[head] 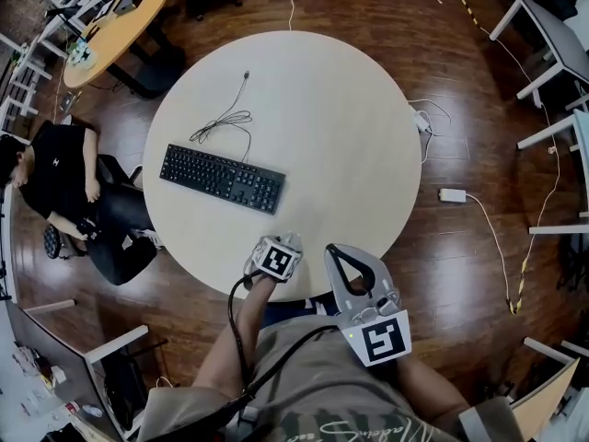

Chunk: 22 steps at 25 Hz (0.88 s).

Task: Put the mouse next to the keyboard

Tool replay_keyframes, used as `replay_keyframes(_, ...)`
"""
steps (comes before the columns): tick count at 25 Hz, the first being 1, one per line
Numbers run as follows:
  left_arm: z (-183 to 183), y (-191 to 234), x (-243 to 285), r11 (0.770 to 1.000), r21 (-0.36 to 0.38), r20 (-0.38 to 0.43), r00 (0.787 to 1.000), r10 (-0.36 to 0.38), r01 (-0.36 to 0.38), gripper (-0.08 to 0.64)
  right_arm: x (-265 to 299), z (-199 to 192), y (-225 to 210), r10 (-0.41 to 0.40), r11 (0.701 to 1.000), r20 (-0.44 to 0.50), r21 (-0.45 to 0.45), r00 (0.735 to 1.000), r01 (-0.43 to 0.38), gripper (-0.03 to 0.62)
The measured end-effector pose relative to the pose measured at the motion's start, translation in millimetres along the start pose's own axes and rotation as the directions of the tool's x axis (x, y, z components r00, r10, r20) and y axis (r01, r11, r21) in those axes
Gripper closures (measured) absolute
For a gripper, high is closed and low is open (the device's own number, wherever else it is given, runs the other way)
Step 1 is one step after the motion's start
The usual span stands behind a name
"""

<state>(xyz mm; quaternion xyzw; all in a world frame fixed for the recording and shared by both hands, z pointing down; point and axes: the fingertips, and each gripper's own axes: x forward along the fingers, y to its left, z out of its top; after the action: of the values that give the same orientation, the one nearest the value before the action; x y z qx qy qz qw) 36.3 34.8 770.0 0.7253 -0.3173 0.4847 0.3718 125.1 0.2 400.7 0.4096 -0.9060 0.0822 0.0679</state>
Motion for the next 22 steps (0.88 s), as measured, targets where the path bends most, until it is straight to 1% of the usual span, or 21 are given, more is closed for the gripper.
replay_keyframes(7,0.8,-6.2,-0.5,0.998,0.056,-0.001,1.000,-0.029,0.029,0.222,7.6,9.4,17.3,-0.038,0.999,-0.010,-0.025,0.999,0.037,0.587)
replay_keyframes(10,1.0,-8.6,0.0,0.996,0.075,0.009,0.999,-0.038,0.037,0.222,15.4,16.9,23.7,-0.068,0.997,-0.012,-0.040,0.998,0.067,0.586)
replay_keyframes(15,1.5,-13.9,0.6,0.992,0.113,-0.004,0.998,-0.064,0.064,0.221,21.4,33.2,20.8,-0.117,0.993,-0.009,-0.035,0.993,0.116,0.586)
replay_keyframes(18,2.2,-15.8,2.2,0.990,0.114,0.001,0.997,-0.078,0.077,0.219,22.9,39.7,15.2,-0.100,0.993,-0.008,-0.057,0.995,0.100,0.587)
replay_keyframes(22,3.4,-17.6,5.2,0.992,0.103,-0.008,0.997,-0.070,0.071,0.219,24.8,39.3,2.1,-0.068,0.995,0.005,-0.071,0.998,0.068,0.587)
